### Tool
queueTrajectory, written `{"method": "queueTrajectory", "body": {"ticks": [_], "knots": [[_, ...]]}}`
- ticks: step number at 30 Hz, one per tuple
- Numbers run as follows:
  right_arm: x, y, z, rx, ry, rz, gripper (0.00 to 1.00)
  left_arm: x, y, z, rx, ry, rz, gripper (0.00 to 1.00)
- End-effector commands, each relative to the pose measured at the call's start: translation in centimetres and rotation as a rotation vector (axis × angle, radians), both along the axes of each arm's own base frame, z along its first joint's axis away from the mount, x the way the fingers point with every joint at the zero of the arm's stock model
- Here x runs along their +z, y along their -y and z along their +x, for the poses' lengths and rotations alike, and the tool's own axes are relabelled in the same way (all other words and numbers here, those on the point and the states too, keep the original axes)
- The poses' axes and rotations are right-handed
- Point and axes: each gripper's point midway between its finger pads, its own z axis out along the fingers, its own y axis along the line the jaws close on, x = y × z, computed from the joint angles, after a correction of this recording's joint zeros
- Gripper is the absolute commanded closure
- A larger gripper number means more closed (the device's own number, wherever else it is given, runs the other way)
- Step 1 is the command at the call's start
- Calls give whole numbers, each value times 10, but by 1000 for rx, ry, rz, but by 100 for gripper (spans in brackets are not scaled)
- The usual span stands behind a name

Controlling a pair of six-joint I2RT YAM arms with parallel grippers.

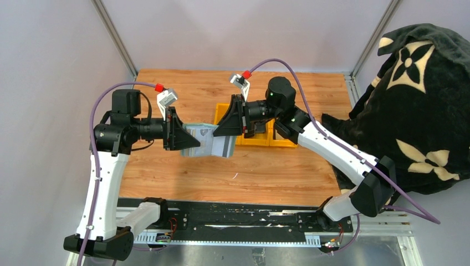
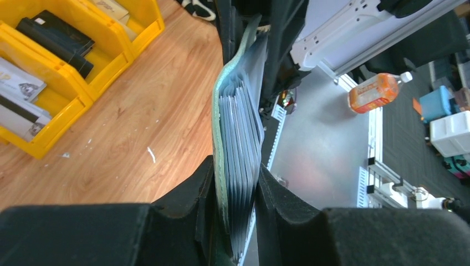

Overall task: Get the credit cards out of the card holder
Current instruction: Remove the credit card from the card holder.

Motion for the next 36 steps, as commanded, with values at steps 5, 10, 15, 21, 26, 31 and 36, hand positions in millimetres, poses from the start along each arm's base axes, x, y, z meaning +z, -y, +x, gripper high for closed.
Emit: {"method": "queueTrajectory", "body": {"ticks": [5,10,15,21,26,31,36], "knots": [[-30,-8,10,-114,32,-143,88,11,-9,11,77,174,89,100],[-34,-6,6,-101,36,-158,86,12,-14,15,102,236,130,100],[-22,-8,17,-175,66,-104,100,13,-10,9,68,212,102,76],[0,-4,18,-216,100,-28,100,16,-2,-11,0,185,37,49],[6,0,14,-201,93,-16,100,12,-5,-7,19,214,66,55],[14,4,5,-172,102,15,100,9,-10,8,70,212,111,72],[14,6,0,-154,110,22,100,12,-13,15,102,228,136,81]]}}
